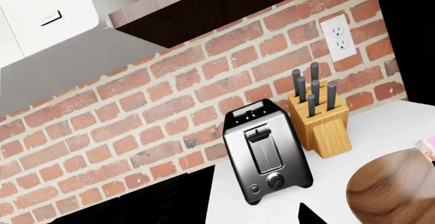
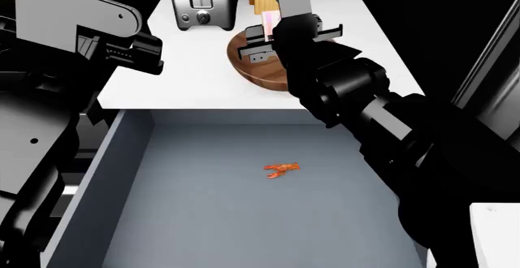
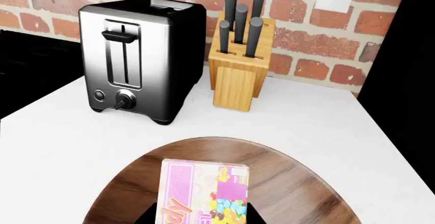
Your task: Place the bar in the bowl and close the drawer.
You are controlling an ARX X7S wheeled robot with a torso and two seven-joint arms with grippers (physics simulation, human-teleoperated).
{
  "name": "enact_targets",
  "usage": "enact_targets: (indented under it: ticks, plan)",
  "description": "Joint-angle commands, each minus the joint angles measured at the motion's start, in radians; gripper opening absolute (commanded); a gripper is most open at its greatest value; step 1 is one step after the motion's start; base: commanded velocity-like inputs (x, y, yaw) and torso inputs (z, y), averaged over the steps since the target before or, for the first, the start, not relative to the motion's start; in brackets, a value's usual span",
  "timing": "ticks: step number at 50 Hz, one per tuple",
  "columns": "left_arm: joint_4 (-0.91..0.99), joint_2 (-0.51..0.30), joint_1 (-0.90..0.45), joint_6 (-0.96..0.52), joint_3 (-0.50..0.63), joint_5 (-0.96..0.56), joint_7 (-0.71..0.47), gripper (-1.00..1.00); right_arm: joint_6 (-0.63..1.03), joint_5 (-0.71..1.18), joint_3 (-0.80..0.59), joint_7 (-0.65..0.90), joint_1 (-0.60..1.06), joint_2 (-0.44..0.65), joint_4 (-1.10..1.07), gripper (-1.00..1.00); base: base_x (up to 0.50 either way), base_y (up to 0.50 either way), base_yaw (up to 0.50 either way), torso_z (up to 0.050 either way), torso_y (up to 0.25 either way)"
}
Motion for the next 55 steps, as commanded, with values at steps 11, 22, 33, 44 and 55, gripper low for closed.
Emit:
enact_targets:
  ticks: [11,22,33,44,55]
  plan:
    - [0.013,-0.005,0.003,-0.008,-0.010,-0.007,-0.006,1.00,0.028,-0.002,-0.001,0.016,-0.004,0.000,0.008,-1.00,0.00,0.00,0.00,0.000,-0.103]
    - [0.026,-0.009,0.001,-0.021,-0.014,-0.014,-0.008,1.00,0.230,0.066,-0.009,-0.089,0.169,0.000,0.104,-1.00,0.00,0.00,0.00,0.000,0.000]
    - [0.024,-0.016,0.003,-0.012,-0.005,-0.010,-0.005,1.00,0.267,0.075,-0.010,-0.096,0.183,0.000,0.107,-1.00,0.00,0.00,0.00,0.000,0.000]
    - [0.023,-0.016,0.002,-0.009,-0.003,-0.010,-0.008,1.00,0.278,0.100,-0.012,-0.095,0.186,0.000,0.110,-1.00,0.00,0.00,0.00,0.000,-0.105]
    - [0.023,-0.020,-0.002,-0.007,0.006,-0.008,-0.006,1.00,0.277,0.114,-0.017,-0.098,0.185,0.000,0.112,-1.00,0.00,0.00,0.00,0.000,-0.137]
